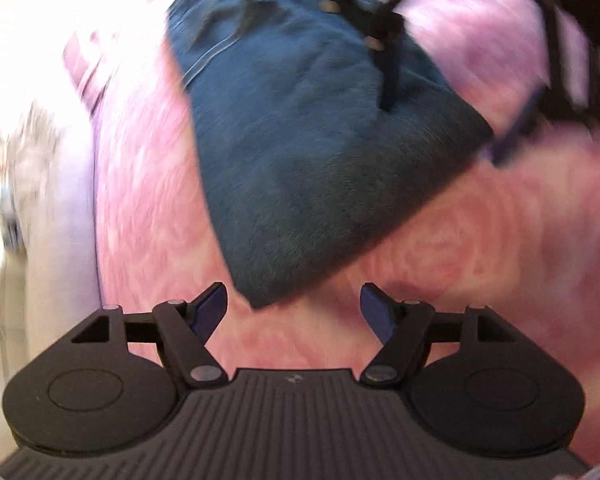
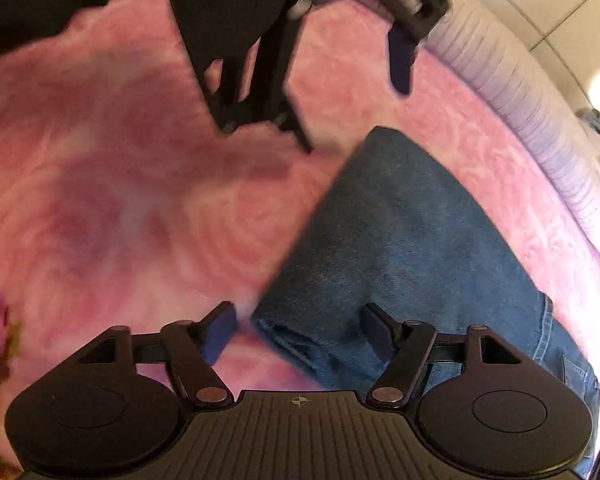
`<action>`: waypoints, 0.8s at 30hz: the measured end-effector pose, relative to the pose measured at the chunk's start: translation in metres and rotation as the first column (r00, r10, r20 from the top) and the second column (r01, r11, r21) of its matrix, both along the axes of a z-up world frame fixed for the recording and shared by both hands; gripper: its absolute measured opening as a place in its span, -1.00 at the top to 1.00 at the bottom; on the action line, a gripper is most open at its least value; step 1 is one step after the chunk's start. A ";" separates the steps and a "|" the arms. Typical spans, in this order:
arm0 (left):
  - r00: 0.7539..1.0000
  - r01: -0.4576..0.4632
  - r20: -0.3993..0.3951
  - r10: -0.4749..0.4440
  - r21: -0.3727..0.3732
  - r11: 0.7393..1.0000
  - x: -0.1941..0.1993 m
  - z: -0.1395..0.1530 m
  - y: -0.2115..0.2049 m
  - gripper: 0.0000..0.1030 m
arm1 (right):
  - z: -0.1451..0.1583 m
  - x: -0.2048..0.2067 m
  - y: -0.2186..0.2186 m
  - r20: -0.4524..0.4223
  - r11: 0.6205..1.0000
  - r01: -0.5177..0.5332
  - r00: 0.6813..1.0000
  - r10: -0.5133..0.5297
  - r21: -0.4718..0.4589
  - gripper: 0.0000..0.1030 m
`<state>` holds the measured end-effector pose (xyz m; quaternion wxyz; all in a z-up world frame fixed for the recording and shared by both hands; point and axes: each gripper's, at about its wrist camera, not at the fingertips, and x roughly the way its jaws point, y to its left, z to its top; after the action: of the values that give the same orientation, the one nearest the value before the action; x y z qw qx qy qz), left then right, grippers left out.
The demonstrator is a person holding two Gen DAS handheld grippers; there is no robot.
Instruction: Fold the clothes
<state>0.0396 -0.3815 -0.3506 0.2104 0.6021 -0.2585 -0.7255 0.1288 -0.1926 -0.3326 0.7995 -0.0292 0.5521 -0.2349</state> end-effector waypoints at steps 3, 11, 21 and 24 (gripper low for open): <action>0.989 0.145 0.037 -0.143 -0.053 0.988 -0.005 -0.013 -0.003 -0.37 | 0.017 -0.019 -0.015 0.082 0.996 0.056 0.995 -0.061 0.070 0.52; 0.971 0.236 0.047 -0.235 -0.006 0.972 -0.030 -0.008 -0.045 0.68 | 0.087 -0.058 -0.036 0.227 0.992 0.085 0.968 -0.105 0.093 0.59; 0.996 0.089 -0.045 -0.083 0.152 0.984 -0.052 0.048 -0.086 0.78 | 0.071 -0.054 0.000 0.201 0.994 0.099 0.976 -0.088 -0.048 -0.56; 0.995 0.098 -0.029 -0.095 0.148 0.984 -0.051 0.053 -0.078 0.78 | 0.060 -0.042 -0.013 0.178 0.982 0.155 0.975 -0.134 -0.110 -0.56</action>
<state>-0.0115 -0.4598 -0.2978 0.1321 0.5951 -0.2299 -0.7587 0.0870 -0.2055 -0.2730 0.8211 -0.0179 0.4670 -0.3277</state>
